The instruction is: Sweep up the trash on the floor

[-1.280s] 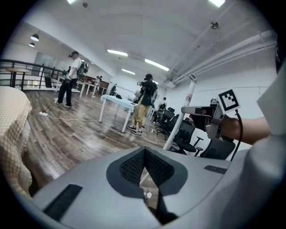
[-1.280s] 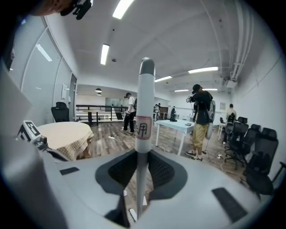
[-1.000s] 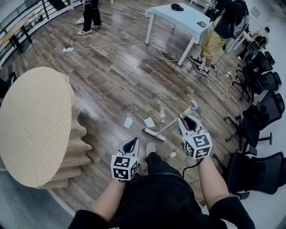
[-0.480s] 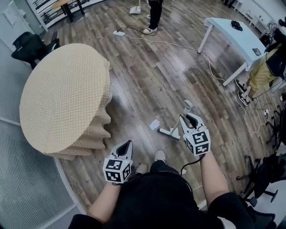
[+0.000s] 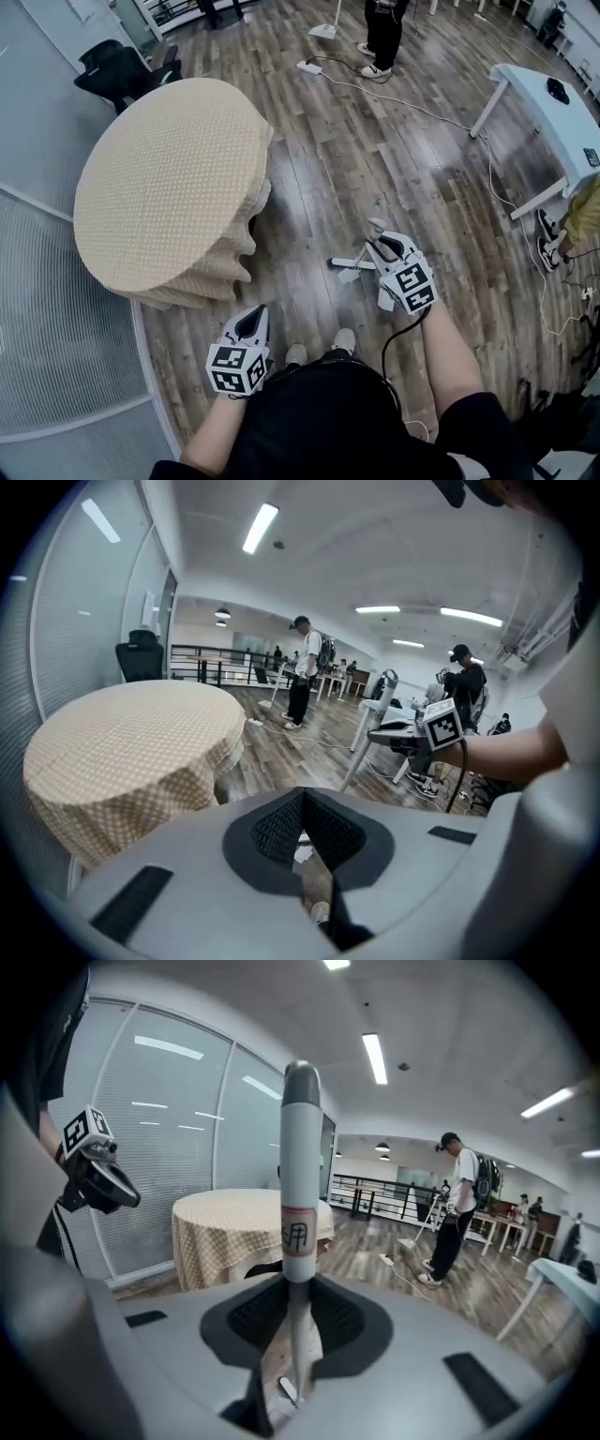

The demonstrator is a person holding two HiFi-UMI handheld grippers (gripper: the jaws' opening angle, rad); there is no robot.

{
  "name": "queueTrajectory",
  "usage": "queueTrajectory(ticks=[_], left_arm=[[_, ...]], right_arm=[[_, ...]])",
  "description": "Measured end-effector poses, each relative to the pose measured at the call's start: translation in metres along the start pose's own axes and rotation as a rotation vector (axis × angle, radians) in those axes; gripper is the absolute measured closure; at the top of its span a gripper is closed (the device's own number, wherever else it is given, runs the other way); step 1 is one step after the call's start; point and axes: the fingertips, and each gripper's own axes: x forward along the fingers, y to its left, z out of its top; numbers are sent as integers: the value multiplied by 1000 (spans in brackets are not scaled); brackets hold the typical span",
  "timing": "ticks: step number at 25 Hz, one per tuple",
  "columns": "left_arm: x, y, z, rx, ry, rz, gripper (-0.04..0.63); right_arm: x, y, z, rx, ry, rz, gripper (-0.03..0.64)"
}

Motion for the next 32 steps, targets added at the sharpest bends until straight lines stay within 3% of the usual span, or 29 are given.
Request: queueTrajectory(ticks=[9, 19, 26, 32], left_arm=[[-15, -4, -18, -36, 50, 99, 598], [-3, -24, -22, -16, 68, 25, 598], [-10, -20, -18, 31, 44, -71, 598], [-29, -6, -40, 44, 72, -173, 598]], right_arm=[[33, 18, -59, -4, 82, 71, 531], [1, 86, -82, -115, 164, 198, 531], [-11, 105, -82, -100, 200, 124, 531], [-30, 146, -86, -36, 230, 27, 531]])
